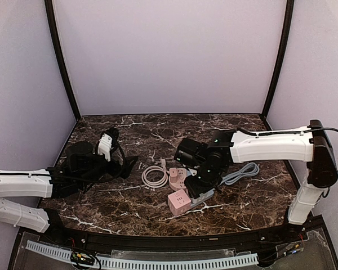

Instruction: Insert the plug

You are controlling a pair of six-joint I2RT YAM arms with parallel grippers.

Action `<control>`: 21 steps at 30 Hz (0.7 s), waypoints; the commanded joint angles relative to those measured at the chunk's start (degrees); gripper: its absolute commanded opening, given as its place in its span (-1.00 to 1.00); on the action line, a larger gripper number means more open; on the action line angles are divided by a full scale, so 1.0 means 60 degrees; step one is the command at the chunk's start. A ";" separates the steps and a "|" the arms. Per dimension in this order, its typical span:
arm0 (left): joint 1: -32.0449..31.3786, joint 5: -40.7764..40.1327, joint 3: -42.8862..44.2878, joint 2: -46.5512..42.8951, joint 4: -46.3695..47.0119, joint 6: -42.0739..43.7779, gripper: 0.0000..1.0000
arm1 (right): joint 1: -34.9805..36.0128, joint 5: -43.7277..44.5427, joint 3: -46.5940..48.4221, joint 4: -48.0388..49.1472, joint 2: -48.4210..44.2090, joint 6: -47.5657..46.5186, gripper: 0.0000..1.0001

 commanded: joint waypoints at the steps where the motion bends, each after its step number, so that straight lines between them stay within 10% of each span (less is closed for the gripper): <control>1: 0.0038 0.0044 -0.0165 -0.0244 0.0051 -0.0059 0.96 | 0.0033 0.0416 -0.0193 -0.0048 0.0092 0.0000 -1.00; 21: 0.0033 0.0058 -0.0170 -0.0245 0.0051 -0.0054 0.96 | 0.0008 0.0657 -0.0180 -0.0171 0.0399 0.0065 -1.00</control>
